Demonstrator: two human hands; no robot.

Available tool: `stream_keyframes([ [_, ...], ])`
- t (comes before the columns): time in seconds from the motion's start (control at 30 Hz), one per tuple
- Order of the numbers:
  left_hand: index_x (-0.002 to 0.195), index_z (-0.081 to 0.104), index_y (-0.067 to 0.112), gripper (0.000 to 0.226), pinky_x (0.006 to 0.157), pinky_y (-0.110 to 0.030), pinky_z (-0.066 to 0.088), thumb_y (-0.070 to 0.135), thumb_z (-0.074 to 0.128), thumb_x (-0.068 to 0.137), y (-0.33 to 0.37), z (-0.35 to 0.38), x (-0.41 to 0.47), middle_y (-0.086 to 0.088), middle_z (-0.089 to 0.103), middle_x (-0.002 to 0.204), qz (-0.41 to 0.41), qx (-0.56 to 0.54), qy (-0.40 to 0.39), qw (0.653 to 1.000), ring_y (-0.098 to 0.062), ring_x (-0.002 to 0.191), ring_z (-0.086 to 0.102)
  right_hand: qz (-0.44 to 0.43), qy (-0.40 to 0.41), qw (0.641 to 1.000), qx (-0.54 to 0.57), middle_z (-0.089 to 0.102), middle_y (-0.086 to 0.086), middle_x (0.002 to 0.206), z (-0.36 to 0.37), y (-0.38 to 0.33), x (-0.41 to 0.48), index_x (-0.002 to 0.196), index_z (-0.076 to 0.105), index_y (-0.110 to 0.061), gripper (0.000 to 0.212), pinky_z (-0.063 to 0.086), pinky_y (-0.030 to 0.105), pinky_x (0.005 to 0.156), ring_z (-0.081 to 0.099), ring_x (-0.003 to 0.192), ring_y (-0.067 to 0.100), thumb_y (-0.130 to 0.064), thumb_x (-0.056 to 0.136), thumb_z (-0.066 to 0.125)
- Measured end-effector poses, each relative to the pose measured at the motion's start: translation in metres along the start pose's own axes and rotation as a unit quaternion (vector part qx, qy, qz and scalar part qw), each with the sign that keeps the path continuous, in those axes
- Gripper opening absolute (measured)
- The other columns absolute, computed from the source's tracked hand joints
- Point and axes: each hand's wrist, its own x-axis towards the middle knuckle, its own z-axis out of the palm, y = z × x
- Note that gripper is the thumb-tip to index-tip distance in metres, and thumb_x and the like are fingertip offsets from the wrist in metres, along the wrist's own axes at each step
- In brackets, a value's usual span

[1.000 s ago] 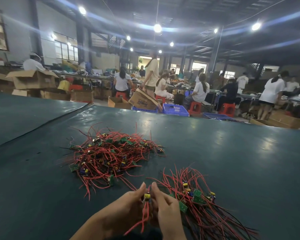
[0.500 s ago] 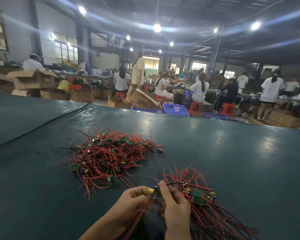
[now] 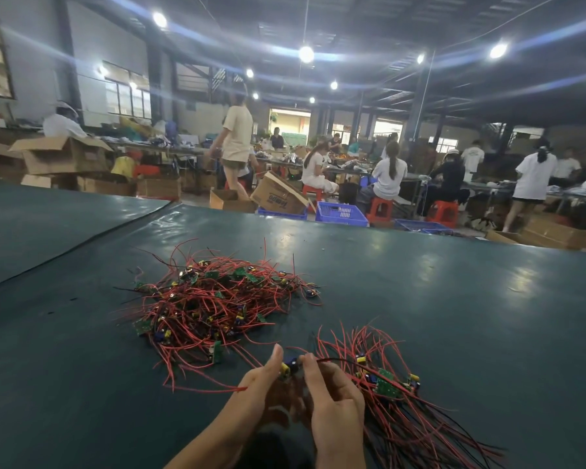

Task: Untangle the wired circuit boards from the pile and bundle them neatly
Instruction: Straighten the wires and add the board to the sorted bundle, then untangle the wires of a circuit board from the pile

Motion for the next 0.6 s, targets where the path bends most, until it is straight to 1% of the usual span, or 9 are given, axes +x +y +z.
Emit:
stream_keyframes([
  [0.03, 0.087, 0.07, 0.011, 0.058, 0.081, -0.043, 0.054, 0.067, 0.057, 0.074, 0.001, 0.0, 0.0, -0.011, 0.071, 0.086, 0.012, 0.0, 0.0, 1.0, -0.026, 0.082, 0.067, -0.002, -0.01, 1.0, -0.004, 0.072, 0.005, 0.063, 0.0, 0.0, -0.001, 0.064, 0.076, -0.018, 0.022, 0.048, 0.013, 0.05, 0.066, 0.055, 0.007, -0.017, 0.084, 0.07],
  [0.1, 0.072, 0.071, 0.016, 0.053, 0.071, -0.038, 0.053, 0.068, 0.061, 0.071, 0.004, 0.001, -0.001, -0.009, 0.069, 0.074, 0.045, 0.005, -0.013, 0.999, -0.023, 0.07, 0.066, -0.008, -0.016, 1.0, -0.004, 0.072, 0.006, 0.065, 0.0, 0.002, 0.0, 0.065, 0.077, -0.02, 0.022, 0.051, 0.015, 0.054, 0.067, 0.057, 0.008, -0.014, 0.085, 0.069],
  [0.2, 0.058, 0.069, 0.018, 0.056, 0.067, -0.038, 0.051, 0.074, 0.065, 0.065, 0.007, 0.001, -0.002, -0.008, 0.065, 0.062, 0.088, 0.042, -0.023, 0.995, -0.023, 0.062, 0.061, 0.003, 0.004, 1.0, -0.003, 0.071, 0.007, 0.063, 0.001, 0.005, 0.003, 0.064, 0.078, -0.021, 0.024, 0.054, 0.03, 0.063, 0.064, 0.059, 0.017, -0.012, 0.084, 0.07],
  [0.23, 0.056, 0.068, 0.017, 0.056, 0.066, -0.038, 0.05, 0.072, 0.065, 0.064, 0.008, 0.001, -0.002, -0.008, 0.063, 0.059, 0.098, 0.05, -0.021, 0.994, -0.023, 0.061, 0.06, 0.016, 0.014, 1.0, 0.004, 0.07, 0.009, 0.061, 0.001, 0.006, 0.004, 0.063, 0.077, -0.019, 0.024, 0.053, 0.033, 0.064, 0.062, 0.059, 0.019, -0.011, 0.084, 0.071],
  [0.27, 0.053, 0.067, 0.017, 0.055, 0.065, -0.037, 0.049, 0.07, 0.064, 0.064, 0.008, 0.001, -0.002, -0.007, 0.062, 0.057, 0.107, 0.055, -0.02, 0.993, -0.023, 0.058, 0.059, 0.033, 0.027, 0.999, 0.016, 0.069, 0.009, 0.059, 0.001, 0.006, 0.005, 0.062, 0.077, -0.017, 0.023, 0.051, 0.033, 0.061, 0.06, 0.057, 0.019, -0.011, 0.083, 0.072],
  [0.33, 0.048, 0.063, 0.016, 0.052, 0.06, -0.032, 0.046, 0.064, 0.063, 0.066, 0.012, 0.003, -0.003, -0.005, 0.058, 0.05, 0.125, 0.06, -0.039, 0.99, -0.019, 0.051, 0.055, 0.071, 0.062, 0.995, 0.041, 0.062, 0.003, 0.05, -0.003, 0.004, 0.012, 0.059, 0.076, -0.016, 0.022, 0.041, 0.025, 0.045, 0.048, 0.042, 0.011, -0.014, 0.081, 0.074],
  [0.4, 0.042, 0.06, 0.015, 0.049, 0.053, -0.026, 0.042, 0.057, 0.062, 0.067, 0.019, 0.004, -0.005, -0.003, 0.054, 0.044, 0.143, 0.053, -0.069, 0.986, -0.015, 0.043, 0.051, 0.099, 0.093, 0.989, 0.059, 0.056, -0.003, 0.046, -0.01, 0.0, 0.019, 0.06, 0.076, -0.014, 0.019, 0.032, 0.018, 0.035, 0.037, 0.034, 0.004, -0.017, 0.079, 0.076],
  [0.5, 0.04, 0.058, 0.014, 0.046, 0.049, -0.021, 0.041, 0.051, 0.062, 0.067, 0.027, 0.001, -0.007, -0.003, 0.052, 0.042, 0.158, 0.056, -0.082, 0.982, -0.014, 0.039, 0.049, 0.111, 0.132, 0.979, 0.112, 0.055, -0.002, 0.046, -0.026, -0.006, 0.03, 0.071, 0.075, -0.007, 0.013, 0.026, 0.013, 0.031, 0.03, 0.029, 0.004, -0.018, 0.077, 0.077],
  [0.6, 0.039, 0.056, 0.015, 0.044, 0.047, -0.019, 0.04, 0.048, 0.063, 0.067, 0.028, -0.002, -0.009, -0.005, 0.051, 0.042, 0.165, 0.057, -0.081, 0.981, -0.014, 0.038, 0.047, 0.107, 0.154, 0.968, 0.167, 0.055, -0.002, 0.047, -0.037, -0.01, 0.038, 0.079, 0.073, -0.005, 0.011, 0.023, 0.012, 0.03, 0.028, 0.028, 0.004, -0.016, 0.081, 0.074],
])
